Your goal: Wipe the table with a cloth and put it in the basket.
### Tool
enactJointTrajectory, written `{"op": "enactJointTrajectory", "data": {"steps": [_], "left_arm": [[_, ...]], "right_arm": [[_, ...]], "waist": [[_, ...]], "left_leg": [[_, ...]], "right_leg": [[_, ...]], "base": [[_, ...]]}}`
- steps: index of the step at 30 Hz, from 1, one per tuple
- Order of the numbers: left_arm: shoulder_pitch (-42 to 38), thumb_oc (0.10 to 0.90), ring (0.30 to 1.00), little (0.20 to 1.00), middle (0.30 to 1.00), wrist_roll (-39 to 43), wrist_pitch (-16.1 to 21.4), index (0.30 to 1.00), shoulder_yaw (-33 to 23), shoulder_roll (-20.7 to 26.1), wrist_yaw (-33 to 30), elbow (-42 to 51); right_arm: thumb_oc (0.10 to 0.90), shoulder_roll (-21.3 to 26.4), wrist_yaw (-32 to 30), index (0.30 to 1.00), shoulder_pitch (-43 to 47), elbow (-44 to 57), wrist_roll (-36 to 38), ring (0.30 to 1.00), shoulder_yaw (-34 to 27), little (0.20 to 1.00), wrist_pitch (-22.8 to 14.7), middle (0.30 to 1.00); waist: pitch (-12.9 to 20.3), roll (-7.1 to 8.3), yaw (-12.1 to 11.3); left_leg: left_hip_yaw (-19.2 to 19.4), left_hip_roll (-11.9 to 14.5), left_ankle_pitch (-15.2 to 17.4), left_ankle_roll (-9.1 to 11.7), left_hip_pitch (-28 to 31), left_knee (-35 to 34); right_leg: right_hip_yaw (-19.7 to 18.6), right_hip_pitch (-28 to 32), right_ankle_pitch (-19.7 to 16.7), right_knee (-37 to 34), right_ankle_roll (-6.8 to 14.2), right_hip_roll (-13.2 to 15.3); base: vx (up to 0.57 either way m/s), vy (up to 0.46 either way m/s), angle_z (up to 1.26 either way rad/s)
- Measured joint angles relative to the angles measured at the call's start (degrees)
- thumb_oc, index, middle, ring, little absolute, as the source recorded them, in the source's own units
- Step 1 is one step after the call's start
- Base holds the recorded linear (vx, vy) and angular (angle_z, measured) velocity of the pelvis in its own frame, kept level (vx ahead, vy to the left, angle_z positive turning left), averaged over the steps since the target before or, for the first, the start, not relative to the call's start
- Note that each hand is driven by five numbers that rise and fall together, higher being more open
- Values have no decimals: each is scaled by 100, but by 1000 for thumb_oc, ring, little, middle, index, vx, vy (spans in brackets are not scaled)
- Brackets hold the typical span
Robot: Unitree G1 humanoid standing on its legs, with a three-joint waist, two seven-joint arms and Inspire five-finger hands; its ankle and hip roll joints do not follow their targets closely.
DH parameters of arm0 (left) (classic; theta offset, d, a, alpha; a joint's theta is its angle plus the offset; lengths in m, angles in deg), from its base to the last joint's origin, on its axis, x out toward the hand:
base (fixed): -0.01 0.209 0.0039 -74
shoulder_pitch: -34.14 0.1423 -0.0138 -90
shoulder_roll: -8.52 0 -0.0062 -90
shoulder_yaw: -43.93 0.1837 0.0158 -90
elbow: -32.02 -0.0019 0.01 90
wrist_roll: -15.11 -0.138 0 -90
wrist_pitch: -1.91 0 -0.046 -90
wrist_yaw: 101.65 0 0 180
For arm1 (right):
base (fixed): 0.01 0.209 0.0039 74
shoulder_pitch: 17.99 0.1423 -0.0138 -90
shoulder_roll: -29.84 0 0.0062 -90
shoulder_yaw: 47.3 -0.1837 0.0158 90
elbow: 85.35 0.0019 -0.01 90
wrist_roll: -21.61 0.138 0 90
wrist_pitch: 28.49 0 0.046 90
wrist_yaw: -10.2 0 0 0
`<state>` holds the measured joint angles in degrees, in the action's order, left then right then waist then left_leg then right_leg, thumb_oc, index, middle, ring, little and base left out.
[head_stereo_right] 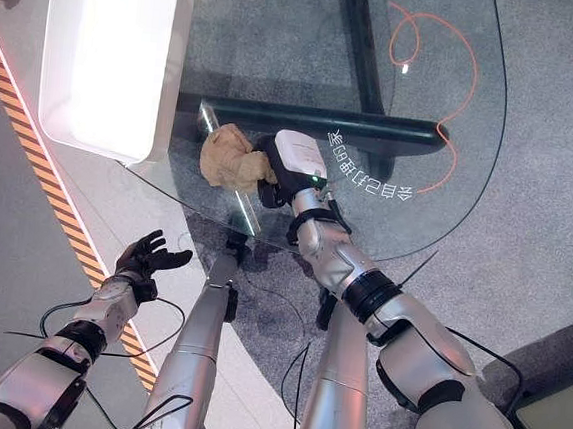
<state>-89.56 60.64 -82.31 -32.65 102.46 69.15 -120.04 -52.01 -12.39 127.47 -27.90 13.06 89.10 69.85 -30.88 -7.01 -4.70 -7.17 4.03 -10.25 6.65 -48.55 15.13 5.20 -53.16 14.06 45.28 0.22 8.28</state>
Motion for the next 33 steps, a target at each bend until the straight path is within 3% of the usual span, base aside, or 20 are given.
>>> {"op": "enactJointTrajectory", "data": {"steps": [4, 7, 9, 13, 19, 26, 33], "left_arm": [[10, 800, 900, 900, 900, 679, 445, 900, -368, -37, -194, 15], [95, 800, 900, 900, 900, 988, 1184, 900, -797, -121, -833, 535], [313, 800, 900, 900, 900, 989, 1766, 900, -1020, -178, -1459, 1356], [273, 800, 900, 900, 900, 980, 2236, 900, -1225, -156, -2144, 1781], [251, 800, 900, 900, 900, 978, 2393, 900, -1280, -181, -2515, 2391], [595, 800, 900, 900, 900, 745, 2981, 900, -1422, -654, -2488, 3792], [943, 800, 900, 900, 900, 326, 2858, 900, -1354, -816, -1949, 5349]], "right_arm": [[100, -125, -390, 300, -92, -44, 436, 300, -318, 200, 4, 300], [100, -135, -877, 300, -256, 13, 814, 300, -814, 200, 9, 300], [100, -117, -1318, 300, -638, 420, 879, 300, -1451, 200, 12, 300], [100, -14, -1763, 300, -917, 902, 874, 300, -1857, 200, 44, 300], [100, 188, -1861, 300, -1250, 1765, 857, 300, -2190, 200, 41, 300], [100, 175, -1861, 300, -1629, 2269, 617, 300, -2641, 200, -122, 300], [100, 45, -1799, 300, -2097, 2770, 341, 300, -2953, 200, -528, 300]], "waist": [[0, 0, 0], [0, 0, -9], [0, 0, -41], [0, 0, -18], [-3, 3, 31], [-8, 10, 24], [-12, 17, 59]], "left_leg": [[51, -15, -1, -1, 55, 8], [52, -35, 21, 25, 48, 49], [50, -45, 31, 22, 6, 78], [51, -53, 60, 27, -48, 102], [53, -87, 89, 26, -153, 233], [52, -93, 105, 2, -161, 296], [51, -92, 272, -53, -285, 515]], "right_leg": [[-70, 10, 0, 42, 2, 3], [-77, 8, 1, 71, 3, 18], [-84, -10, 8, 65, 8, 19], [-91, -38, 19, 31, -8, 19], [-100, -76, 28, 45, 68, 49], [-104, -79, 61, 105, 72, 52], [-105, -110, 62, 87, 70, 33]], "base": [[15, 23, -3], [0, 0, 0], [0, 0, 0], [0, 0, 0], [2, 2, 1], [1, -9, 0], [3, -55, -3]]}}
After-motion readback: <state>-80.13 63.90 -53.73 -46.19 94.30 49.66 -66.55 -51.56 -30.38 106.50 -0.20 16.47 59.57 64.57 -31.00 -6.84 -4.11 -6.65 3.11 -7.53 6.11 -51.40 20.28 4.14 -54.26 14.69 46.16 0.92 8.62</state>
